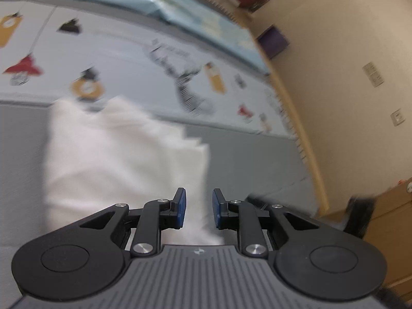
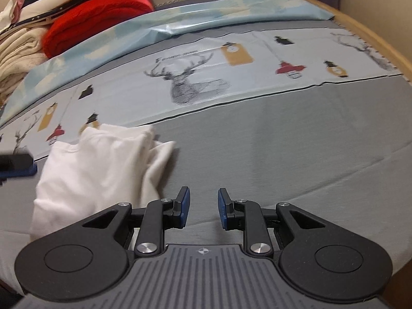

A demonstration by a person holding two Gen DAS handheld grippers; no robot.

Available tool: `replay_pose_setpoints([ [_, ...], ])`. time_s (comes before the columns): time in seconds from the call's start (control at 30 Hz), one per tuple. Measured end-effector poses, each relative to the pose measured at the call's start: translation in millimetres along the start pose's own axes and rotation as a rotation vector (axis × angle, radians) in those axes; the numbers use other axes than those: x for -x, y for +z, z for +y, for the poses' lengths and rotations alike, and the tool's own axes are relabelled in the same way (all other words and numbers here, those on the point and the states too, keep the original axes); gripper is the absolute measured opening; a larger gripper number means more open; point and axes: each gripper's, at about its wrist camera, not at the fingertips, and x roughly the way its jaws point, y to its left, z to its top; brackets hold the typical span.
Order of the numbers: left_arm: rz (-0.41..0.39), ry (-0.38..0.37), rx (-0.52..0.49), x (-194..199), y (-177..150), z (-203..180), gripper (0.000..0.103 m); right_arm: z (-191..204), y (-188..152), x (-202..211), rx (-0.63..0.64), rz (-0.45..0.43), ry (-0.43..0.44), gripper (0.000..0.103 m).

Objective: Fold small clothes

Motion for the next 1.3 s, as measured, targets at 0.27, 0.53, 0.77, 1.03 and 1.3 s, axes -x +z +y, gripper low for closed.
replay_pose_setpoints([
  [0.27, 0.283, 0.193, -0.213, -14.6, -55.9, 50.9, 0.022, 38.1, 13.7, -23.9, -0.043, 0.012, 0.068, 0.025],
  [0.53, 0.229, 0.196, -0.235, 4.2, -47.6, 63.2, 0.023, 54.6, 32.5, -61.2, -0.117, 0.020, 0.031, 0.036],
  [0.77, 0.170, 0.224, -0.195, 25.2, -25.9, 78.2, 0.023, 69.5, 40.1, -90.8, -0.111, 0.050, 0.010, 0.012],
  [1.03, 0.161, 0.237, -0.190, 37.8, -27.7, 76.4, 0.023, 87.1, 52.0, -58.3, -0.027, -0.252, -0.045, 0.005],
  [1.3, 0.166, 0.241, -0.223, 28.5, -30.8, 61.9, 0.023, 62.8, 35.0, -53.2, -0.062, -0.025, 0.029, 0.041],
])
